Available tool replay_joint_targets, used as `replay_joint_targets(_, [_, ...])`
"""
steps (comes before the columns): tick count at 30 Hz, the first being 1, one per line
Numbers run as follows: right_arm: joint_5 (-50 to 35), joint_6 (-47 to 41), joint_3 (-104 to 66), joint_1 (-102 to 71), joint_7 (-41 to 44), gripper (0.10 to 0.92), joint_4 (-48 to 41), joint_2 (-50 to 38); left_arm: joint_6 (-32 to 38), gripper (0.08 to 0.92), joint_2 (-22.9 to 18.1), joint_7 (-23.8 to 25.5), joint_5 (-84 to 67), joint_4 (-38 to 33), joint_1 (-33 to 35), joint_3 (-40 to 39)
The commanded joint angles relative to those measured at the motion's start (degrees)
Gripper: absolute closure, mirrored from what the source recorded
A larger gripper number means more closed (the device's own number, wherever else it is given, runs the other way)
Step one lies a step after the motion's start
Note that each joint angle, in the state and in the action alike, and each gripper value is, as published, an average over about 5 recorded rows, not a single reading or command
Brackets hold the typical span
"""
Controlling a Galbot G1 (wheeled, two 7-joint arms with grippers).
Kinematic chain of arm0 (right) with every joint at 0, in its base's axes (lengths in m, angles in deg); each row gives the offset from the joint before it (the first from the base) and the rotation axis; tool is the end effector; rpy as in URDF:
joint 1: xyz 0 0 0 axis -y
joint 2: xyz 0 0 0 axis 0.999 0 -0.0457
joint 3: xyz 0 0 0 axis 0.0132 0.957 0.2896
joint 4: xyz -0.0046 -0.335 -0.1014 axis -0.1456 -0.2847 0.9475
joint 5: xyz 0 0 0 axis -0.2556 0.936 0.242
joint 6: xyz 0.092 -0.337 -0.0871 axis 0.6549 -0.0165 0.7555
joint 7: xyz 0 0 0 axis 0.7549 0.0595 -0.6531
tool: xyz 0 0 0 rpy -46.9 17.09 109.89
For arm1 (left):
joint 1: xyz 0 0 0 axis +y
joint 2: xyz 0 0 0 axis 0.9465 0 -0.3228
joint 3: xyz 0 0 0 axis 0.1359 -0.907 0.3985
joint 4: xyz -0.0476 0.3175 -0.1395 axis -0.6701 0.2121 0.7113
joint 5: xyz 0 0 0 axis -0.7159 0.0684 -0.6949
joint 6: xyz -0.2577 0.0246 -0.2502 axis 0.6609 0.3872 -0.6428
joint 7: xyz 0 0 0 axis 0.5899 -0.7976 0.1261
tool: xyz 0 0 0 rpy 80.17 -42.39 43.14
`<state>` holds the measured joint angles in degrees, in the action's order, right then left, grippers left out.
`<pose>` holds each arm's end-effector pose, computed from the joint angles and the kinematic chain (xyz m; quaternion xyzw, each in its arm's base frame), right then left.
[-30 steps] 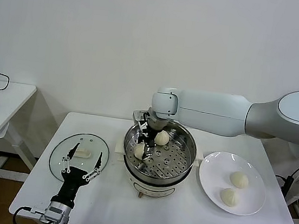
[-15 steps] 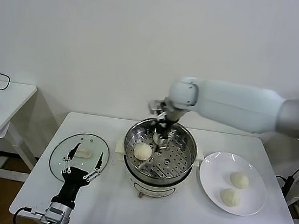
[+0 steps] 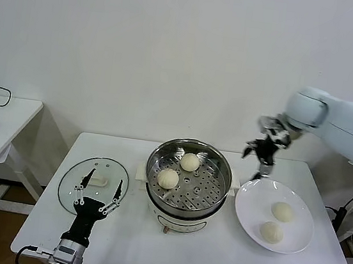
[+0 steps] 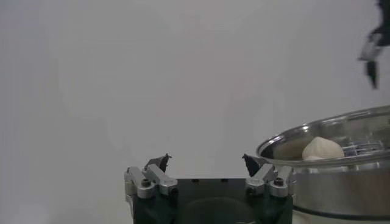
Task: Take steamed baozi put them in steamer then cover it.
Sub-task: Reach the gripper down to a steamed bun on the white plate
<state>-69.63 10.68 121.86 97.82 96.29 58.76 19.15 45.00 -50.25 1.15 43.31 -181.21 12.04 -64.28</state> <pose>0.5335 -0.1707 -0.0762 0.5624 -0.5076 0.5130 0.4036 0.1786 0.0232 -0.3240 0.0657 0.9839 0.1515 0.0677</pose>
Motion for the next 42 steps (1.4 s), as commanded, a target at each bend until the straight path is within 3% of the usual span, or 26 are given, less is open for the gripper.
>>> replay_joint_targets(1, [9.0,3.1,-8.0,-15.1,2.7,0.203,-1.9,-8.3,0.0,0.177,0.0,0.0,0.1,0.0,0.1,0.1])
replay_joint_targets(11, [12.3,2.9,-15.8,-26.8,1.1,0.203,-3.8,-5.7,0.1,0.177,-0.1,0.0,0.1,0.0,0.5,0.7])
replay_joint_targets(27, [13.2,2.8,-17.4,-29.2,-2.2,0.205,-5.9,-2.7,0.3,0.177,0.3,-0.2,0.0,0.4,0.6,1.1])
replay_joint_targets(35, [13.0,2.7,-16.7,-28.3,-3.3,0.337,-5.6,-2.9,0.4,0.177,0.1,-0.3,0.0,0.7,0.4,1.2])
replay_joint_targets(42, [12.2,3.2,-15.8,-23.1,-2.6,0.380,-4.1,-3.9,0.5,0.177,0.2,-0.3,-0.1,0.6,0.3,1.2])
